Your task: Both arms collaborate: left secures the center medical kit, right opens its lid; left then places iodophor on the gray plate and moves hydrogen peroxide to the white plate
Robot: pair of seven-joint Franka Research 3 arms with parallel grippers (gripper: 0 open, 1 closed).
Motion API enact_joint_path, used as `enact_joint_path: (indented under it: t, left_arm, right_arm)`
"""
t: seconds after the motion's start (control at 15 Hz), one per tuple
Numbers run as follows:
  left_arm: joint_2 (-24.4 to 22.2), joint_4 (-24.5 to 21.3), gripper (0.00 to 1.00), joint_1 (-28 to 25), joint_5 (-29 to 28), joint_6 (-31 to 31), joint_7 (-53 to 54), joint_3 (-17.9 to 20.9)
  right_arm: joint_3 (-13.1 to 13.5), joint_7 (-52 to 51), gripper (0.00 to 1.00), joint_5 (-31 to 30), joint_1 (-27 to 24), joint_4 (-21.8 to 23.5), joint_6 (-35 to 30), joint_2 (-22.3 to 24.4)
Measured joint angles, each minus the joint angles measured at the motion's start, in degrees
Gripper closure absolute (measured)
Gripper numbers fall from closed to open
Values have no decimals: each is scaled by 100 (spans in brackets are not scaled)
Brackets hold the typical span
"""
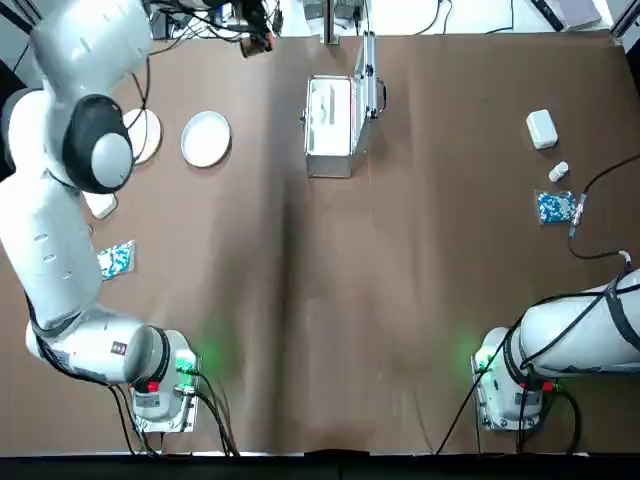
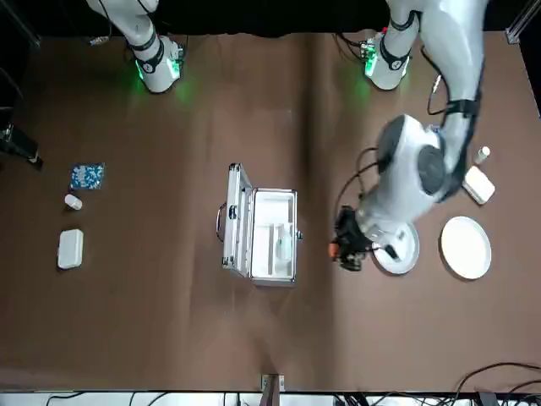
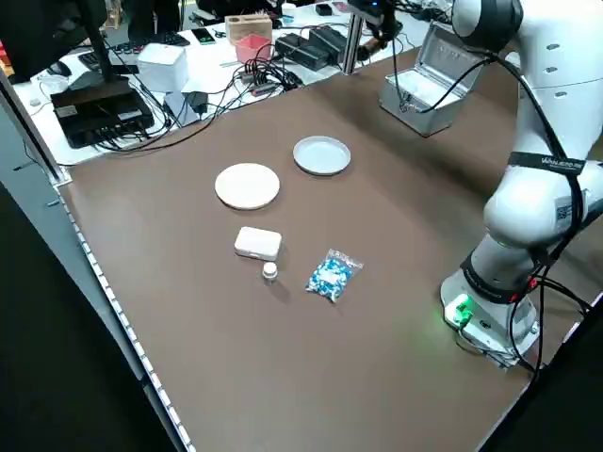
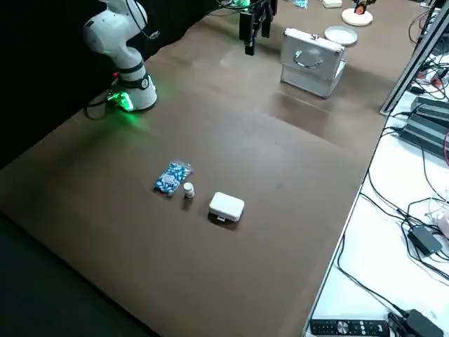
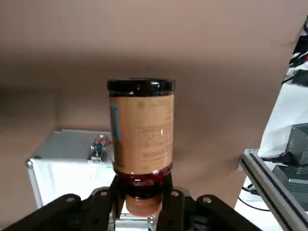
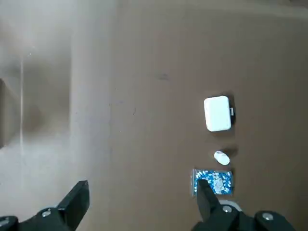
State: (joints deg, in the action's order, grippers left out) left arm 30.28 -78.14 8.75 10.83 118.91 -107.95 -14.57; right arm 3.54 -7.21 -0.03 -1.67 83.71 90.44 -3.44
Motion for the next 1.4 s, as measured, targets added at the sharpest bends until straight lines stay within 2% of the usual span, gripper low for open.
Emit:
enact_joint_path:
  t: [0.33, 0.47, 0.93, 1.13, 1.4]
  left_arm:
    - [-8, -5, 67, -1596, 442, -586, 1417, -791]
    - [-8, -8, 67, -2052, 574, -776, 1867, -987]
    - [11, -56, 67, -2678, 1304, -1232, 3203, -1028]
    - [11, -57, 67, -2801, 1444, -1277, 3553, -1031]
    - [25, -75, 67, -2952, 1923, -1425, 3815, -1032]
  right_arm:
    - [-58, -2, 1, 0, 74, 52, -9, 0]
    - [-63, -2, 1, 0, 120, 84, -8, 0]
    - [-64, -2, 1, 0, 147, 96, -8, 0]
    - [-66, -2, 1, 0, 168, 96, -8, 0]
    - [-70, -3, 1, 1, 199, 98, -8, 0]
